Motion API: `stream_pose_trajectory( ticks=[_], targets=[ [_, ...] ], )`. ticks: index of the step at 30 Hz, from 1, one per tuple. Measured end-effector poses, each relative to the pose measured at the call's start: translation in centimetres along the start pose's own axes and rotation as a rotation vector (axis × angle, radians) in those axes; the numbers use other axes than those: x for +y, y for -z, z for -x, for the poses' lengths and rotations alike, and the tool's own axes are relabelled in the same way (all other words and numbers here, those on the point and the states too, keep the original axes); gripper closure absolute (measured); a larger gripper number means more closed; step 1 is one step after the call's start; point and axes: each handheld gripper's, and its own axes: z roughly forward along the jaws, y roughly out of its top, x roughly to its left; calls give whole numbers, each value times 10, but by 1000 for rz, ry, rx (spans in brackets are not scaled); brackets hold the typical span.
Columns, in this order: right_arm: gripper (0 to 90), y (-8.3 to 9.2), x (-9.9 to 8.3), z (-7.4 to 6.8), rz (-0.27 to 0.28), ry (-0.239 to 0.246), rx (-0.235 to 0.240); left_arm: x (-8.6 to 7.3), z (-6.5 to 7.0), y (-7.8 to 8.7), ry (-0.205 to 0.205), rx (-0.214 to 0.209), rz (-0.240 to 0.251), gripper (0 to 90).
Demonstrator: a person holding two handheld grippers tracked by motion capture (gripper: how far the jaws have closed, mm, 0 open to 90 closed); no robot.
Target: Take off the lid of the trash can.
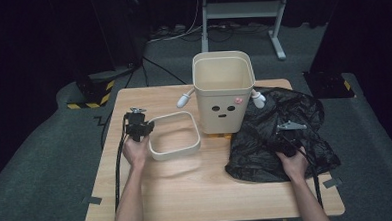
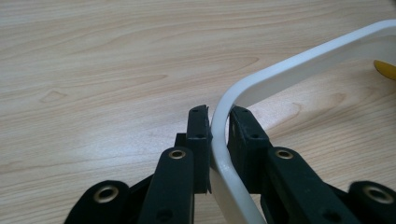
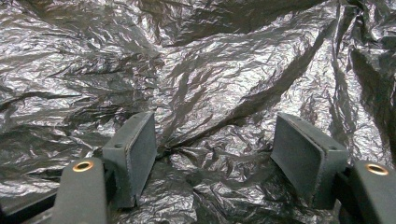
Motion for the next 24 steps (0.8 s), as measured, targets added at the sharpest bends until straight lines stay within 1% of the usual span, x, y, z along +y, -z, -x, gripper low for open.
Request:
stream_pose_trajectory(
  ticks=[3,6,10,14,17,20,22,24],
  targets=[
    [301,0,0,0,0,0,0,-3,3,-3,9,-11,16,782],
    [301,0,0,0,0,0,0,-5,5,-8,17,-18,19,782],
    [301,0,0,0,0,-1,-1,-9,7,-11,15,-11,24,781],
    [301,0,0,0,0,-2,-4,-13,7,-16,34,-23,27,780],
    [300,0,0,-1,0,-6,-7,-16,9,-19,29,-21,33,777],
    [299,0,-1,-1,0,-5,-6,-19,10,-24,19,-19,27,775],
    [299,0,-1,-1,1,-7,-7,-23,10,-27,25,-21,28,768],
    [299,1,-1,-1,2,-6,-10,-27,11,-31,21,-21,19,762]
  ],
)
